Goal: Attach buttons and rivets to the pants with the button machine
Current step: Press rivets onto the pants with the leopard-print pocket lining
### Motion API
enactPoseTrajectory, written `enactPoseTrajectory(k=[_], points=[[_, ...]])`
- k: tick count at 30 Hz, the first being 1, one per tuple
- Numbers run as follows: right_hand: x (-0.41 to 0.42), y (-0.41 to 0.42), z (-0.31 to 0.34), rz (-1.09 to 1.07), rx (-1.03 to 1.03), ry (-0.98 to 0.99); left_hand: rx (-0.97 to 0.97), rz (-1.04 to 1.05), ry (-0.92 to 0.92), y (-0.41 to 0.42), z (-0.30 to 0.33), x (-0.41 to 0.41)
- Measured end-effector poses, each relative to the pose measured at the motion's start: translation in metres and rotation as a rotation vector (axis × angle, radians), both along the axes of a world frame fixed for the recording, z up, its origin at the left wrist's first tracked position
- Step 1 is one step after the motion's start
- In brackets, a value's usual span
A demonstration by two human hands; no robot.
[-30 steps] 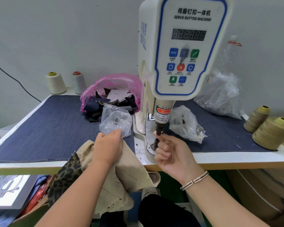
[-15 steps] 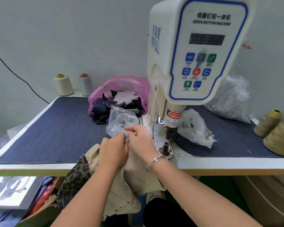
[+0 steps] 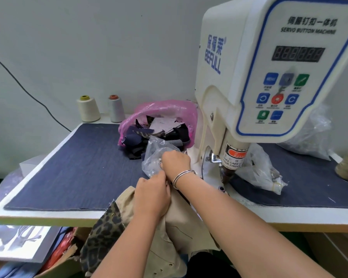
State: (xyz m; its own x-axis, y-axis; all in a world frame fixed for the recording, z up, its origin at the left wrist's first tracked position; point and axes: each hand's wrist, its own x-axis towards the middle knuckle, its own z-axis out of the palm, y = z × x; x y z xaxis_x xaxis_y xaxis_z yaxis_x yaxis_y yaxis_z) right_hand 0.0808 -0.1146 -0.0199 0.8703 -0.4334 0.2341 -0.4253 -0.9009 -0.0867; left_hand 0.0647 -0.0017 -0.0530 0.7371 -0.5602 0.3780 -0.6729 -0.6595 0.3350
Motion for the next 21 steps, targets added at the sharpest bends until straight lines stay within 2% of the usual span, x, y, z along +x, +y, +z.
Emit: enactPoseTrajectory(k=[9,14,18,21], points=[[0.000,0.001,-0.003,0.027,-0.046,-0.013,0.009,-0.010,-0.016,0.000,0.002,-0.001],[-0.001,-0.003,-0.005,0.040,-0.005,-0.045,0.003,-0.027,-0.012,0.000,0.003,-0.002],[-0.009,-0.004,-0.005,-0.001,0.176,-0.102,-0.014,-0.011,-0.020,0.000,0.004,-0.003],[-0.024,0.002,0.000,-0.062,0.408,-0.271,-0.028,-0.005,-0.024,0.000,0.004,-0.004]])
